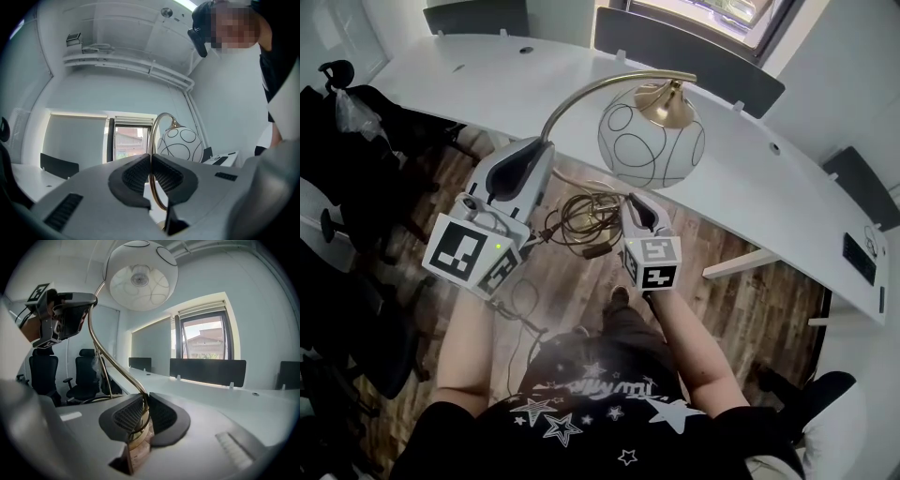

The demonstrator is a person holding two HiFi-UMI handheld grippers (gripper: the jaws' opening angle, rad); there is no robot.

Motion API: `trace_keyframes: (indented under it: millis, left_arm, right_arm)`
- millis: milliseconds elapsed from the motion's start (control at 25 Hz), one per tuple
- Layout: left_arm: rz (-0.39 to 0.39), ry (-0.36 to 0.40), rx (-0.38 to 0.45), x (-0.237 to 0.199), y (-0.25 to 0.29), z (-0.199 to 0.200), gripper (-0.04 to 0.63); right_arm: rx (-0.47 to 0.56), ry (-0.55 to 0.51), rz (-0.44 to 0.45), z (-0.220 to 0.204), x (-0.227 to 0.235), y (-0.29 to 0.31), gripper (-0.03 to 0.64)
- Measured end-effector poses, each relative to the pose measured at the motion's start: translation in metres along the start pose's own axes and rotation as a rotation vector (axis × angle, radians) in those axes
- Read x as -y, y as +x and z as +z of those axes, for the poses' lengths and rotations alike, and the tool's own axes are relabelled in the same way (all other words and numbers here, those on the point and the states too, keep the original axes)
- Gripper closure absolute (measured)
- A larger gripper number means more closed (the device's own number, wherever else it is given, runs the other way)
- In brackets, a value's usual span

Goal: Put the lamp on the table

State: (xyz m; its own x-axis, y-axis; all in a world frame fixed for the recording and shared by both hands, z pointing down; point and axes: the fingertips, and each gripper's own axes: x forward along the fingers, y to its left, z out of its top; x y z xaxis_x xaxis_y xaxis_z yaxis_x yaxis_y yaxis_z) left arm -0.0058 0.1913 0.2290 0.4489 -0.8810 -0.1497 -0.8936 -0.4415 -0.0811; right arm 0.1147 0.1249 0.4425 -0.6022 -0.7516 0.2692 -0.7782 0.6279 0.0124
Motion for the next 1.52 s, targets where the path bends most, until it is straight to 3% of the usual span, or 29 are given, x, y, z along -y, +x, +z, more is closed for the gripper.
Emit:
trace_keyframes:
  millis: [320,1000,1280,1520]
  left_arm:
    - [0.068,-0.003,-0.004,-0.049,0.01,-0.006,0.563]
    - [0.156,0.027,-0.035,-0.152,0.149,-0.032,0.563]
    - [0.181,0.019,-0.087,-0.202,0.227,-0.059,0.563]
    - [0.216,0.01,-0.109,-0.216,0.241,-0.069,0.563]
  right_arm:
    - [0.014,-0.018,0.033,0.011,-0.009,0.046,0.574]
    - [0.011,-0.038,0.158,0.055,0.067,0.206,0.575]
    - [-0.027,-0.037,0.2,0.067,0.117,0.29,0.575]
    - [-0.04,-0.032,0.236,0.068,0.124,0.312,0.575]
